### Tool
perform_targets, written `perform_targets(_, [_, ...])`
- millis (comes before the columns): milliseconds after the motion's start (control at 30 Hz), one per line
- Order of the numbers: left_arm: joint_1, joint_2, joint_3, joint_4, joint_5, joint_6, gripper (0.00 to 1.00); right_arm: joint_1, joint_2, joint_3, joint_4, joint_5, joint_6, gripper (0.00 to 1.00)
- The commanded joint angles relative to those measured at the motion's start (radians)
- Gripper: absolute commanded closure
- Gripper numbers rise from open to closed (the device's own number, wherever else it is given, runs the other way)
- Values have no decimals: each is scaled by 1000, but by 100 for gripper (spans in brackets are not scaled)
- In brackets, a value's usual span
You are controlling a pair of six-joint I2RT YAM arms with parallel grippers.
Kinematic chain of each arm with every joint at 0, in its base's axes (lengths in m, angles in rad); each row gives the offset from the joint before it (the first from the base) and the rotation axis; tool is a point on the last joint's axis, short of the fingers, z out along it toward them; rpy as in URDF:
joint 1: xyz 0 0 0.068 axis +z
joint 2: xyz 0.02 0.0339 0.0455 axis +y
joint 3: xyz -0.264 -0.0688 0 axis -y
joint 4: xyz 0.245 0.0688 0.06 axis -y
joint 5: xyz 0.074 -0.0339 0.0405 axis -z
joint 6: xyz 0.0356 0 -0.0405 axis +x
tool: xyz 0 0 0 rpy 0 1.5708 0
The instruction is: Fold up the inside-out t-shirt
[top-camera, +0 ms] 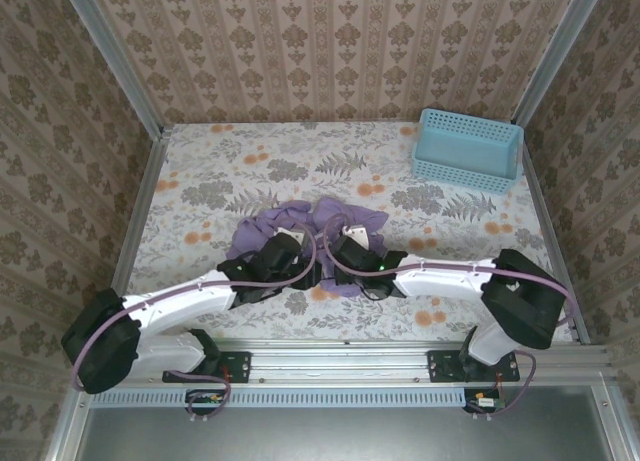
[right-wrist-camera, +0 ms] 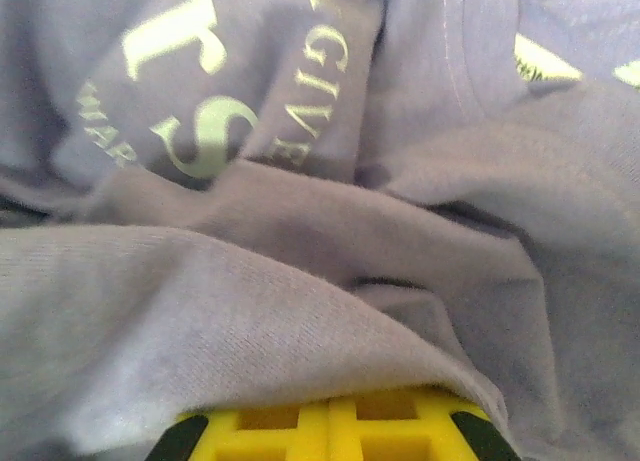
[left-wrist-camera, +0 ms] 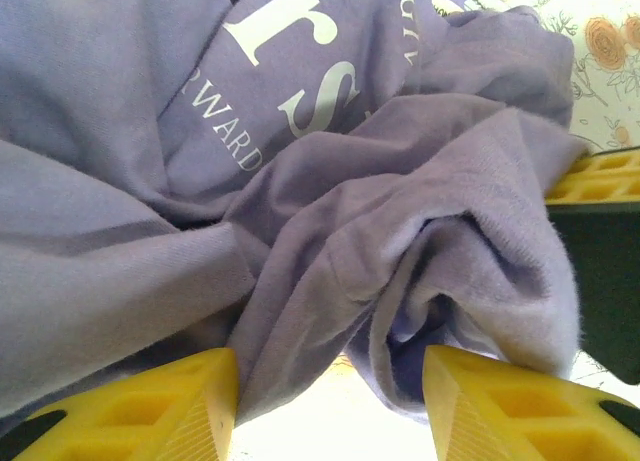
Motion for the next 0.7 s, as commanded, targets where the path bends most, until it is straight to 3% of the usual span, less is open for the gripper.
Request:
perform_targets(0, [-7, 3, -10, 8, -26, -16, 48, 6, -75, -26, -7, 14, -8, 100])
perform_targets(333, [-6, -14, -12, -7, -56, -16, 47, 7, -152, -67, 4, -65, 17, 99])
perform_targets(467, [-9, -11, -13, 5, -51, -16, 47, 8, -76, -61, -18, -50, 46, 72])
perform_targets(667, [-15, -10, -6, 3, -52, -14, 47, 6, 39, 21, -90, 28, 55, 56])
